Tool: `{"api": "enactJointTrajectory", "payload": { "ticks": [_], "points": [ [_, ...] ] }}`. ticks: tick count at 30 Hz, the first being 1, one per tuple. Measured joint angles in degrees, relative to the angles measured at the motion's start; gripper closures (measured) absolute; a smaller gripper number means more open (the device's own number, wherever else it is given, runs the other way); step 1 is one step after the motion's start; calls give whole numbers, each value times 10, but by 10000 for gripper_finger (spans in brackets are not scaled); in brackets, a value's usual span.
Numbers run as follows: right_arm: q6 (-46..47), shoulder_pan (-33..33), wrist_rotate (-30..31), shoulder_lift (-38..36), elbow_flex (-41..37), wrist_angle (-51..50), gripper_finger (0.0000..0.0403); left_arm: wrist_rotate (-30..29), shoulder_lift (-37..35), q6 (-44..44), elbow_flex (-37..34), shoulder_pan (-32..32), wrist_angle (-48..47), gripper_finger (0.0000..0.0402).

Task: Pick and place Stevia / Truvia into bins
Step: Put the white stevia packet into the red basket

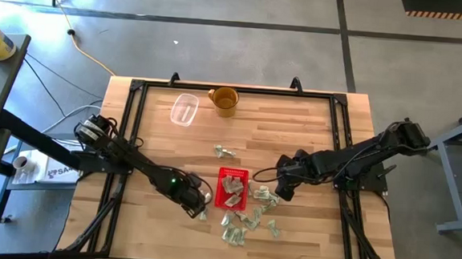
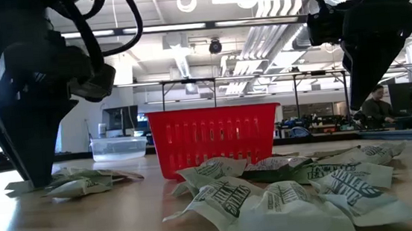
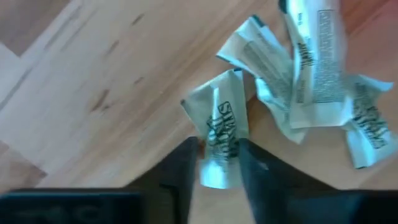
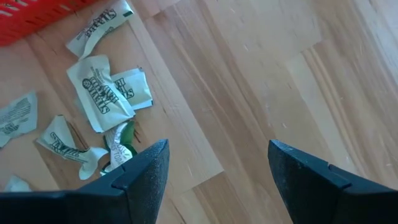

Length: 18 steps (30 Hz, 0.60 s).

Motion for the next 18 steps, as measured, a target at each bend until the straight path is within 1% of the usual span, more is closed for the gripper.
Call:
{"api": "enactJointTrajectory", "payload": {
  "ticks": [4, 5, 7, 9, 11, 13, 16, 18],
  "points": [
    [3, 0, 3, 0, 0, -4, 139, -9, -10, 24, -2, 6, -14, 354],
    [7, 0, 3, 0, 0, -6, 139, -9, -15, 33, -2, 11, -18, 374],
    [11, 0, 4, 0, 0, -9, 139, -17, -28, 46, -5, 24, -40, 379],
    [10, 0, 12, 0, 0, -9, 139, -30, -44, 54, -8, 43, -64, 363],
    [10, 0, 26, 0, 0, -11, 139, -41, -63, 69, 5, 65, -59, 348],
    [11, 0, 42, 0, 0, -19, 139, -44, -75, 104, 22, 87, -59, 349],
    [11, 0, 48, 0, 0, -32, 139, -43, -74, 198, 64, 113, -3, 377],
    [11, 2, 50, 0, 0, -39, 139, -40, -76, 256, 89, 122, 61, 381]
  ]
}}
